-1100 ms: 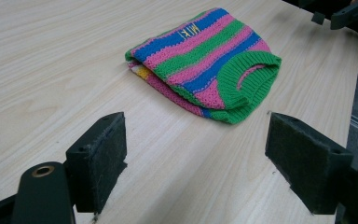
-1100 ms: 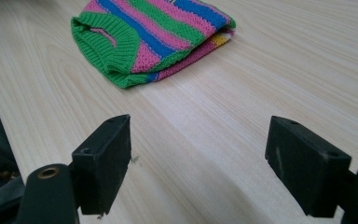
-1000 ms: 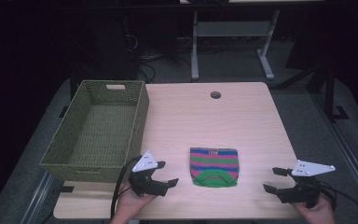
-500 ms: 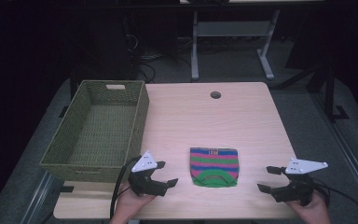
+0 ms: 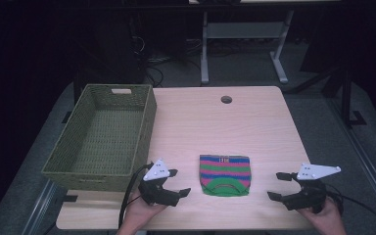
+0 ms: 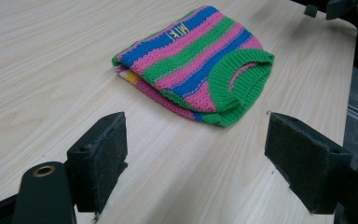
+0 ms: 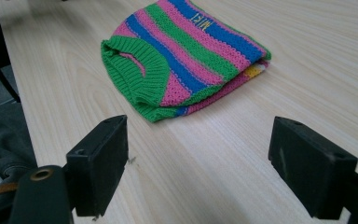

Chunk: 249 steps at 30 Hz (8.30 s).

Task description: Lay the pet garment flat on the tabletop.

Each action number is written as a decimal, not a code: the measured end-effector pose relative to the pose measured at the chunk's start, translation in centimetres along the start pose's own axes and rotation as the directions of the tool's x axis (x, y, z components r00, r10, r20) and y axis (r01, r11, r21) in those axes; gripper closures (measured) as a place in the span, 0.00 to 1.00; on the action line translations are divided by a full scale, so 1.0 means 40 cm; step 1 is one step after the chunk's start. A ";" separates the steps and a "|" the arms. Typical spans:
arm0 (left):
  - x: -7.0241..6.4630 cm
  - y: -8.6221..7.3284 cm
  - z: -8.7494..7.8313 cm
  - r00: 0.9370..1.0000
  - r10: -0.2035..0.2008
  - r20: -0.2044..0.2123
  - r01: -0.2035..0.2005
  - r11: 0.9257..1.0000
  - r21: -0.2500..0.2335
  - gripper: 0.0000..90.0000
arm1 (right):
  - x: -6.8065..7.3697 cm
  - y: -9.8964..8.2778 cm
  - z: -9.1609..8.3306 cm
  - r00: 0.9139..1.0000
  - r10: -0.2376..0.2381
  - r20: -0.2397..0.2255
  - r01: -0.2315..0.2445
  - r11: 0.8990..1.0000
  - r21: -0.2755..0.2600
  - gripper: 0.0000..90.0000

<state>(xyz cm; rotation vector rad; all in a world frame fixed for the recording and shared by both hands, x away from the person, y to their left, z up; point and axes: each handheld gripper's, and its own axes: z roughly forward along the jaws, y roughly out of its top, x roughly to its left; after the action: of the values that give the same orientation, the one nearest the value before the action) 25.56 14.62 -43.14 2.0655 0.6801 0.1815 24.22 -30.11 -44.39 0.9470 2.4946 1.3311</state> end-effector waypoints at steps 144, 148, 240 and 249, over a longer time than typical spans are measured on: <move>-0.001 0.199 0.127 0.966 0.174 0.190 -0.199 0.973 0.121 0.93 | 0.028 0.245 0.122 0.962 -0.160 -0.220 0.189 0.974 0.121 0.95; 0.010 0.207 0.126 0.968 0.166 0.187 -0.191 0.974 0.122 0.93 | 0.022 0.257 0.122 0.962 -0.158 -0.220 0.188 0.975 0.119 0.95; 0.219 0.307 0.218 0.999 -0.033 -0.042 0.034 0.999 0.014 0.98 | -0.184 0.439 0.230 0.991 -0.066 -0.114 0.087 0.978 0.187 0.95; 0.241 0.303 0.254 0.995 -0.071 -0.065 0.071 0.997 0.003 0.98 | -0.217 0.438 0.260 0.996 -0.028 -0.088 0.045 0.978 0.205 0.95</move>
<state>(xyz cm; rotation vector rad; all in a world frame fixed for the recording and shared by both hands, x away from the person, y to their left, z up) 42.29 7.19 -40.24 2.0441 0.7929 0.2068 43.37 -21.06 -37.94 0.8955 2.7442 1.1401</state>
